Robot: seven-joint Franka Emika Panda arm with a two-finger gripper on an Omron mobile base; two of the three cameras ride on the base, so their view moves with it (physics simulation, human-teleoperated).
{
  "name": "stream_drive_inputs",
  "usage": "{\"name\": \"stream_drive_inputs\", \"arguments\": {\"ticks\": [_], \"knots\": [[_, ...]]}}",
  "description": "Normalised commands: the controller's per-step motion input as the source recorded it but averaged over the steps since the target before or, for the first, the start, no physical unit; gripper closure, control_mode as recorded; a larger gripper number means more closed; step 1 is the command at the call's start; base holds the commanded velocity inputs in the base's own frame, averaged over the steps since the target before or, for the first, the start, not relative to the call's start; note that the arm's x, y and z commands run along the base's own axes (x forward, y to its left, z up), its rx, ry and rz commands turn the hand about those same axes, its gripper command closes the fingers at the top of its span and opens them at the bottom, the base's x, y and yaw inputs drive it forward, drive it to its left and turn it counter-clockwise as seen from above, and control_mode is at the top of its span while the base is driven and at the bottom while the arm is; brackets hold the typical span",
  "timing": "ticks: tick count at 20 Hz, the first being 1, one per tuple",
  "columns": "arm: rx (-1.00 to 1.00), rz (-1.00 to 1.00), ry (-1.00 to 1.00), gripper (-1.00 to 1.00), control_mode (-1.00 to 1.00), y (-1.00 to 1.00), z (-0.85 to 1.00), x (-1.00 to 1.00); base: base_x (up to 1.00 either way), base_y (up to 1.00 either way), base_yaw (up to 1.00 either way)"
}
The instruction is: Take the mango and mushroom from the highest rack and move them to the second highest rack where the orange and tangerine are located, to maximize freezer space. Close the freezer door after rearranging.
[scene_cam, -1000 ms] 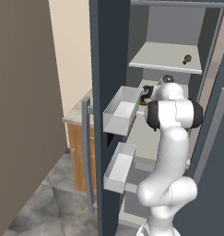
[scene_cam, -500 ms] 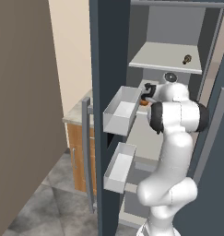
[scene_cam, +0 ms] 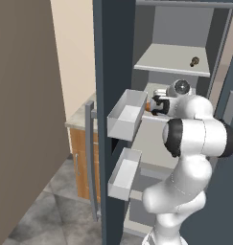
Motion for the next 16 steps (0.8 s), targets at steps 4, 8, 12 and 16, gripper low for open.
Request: {"name": "stream_drive_inputs", "arguments": {"ticks": [4,8,12,16], "knots": [[0.00,-0.22,-0.03,-1.00,-1.00,0.24,0.90,-0.57,0.00,0.00,0.00],[0.00,-0.21,0.00,-1.00,-1.00,0.30,0.94,-0.53,0.00,0.00,0.00],[0.00,-0.23,0.05,-1.00,-1.00,0.32,0.87,-0.56,0.00,0.00,0.00],[0.02,-0.33,0.18,-1.00,-1.00,0.14,0.77,-0.61,0.00,0.00,0.00]]}}
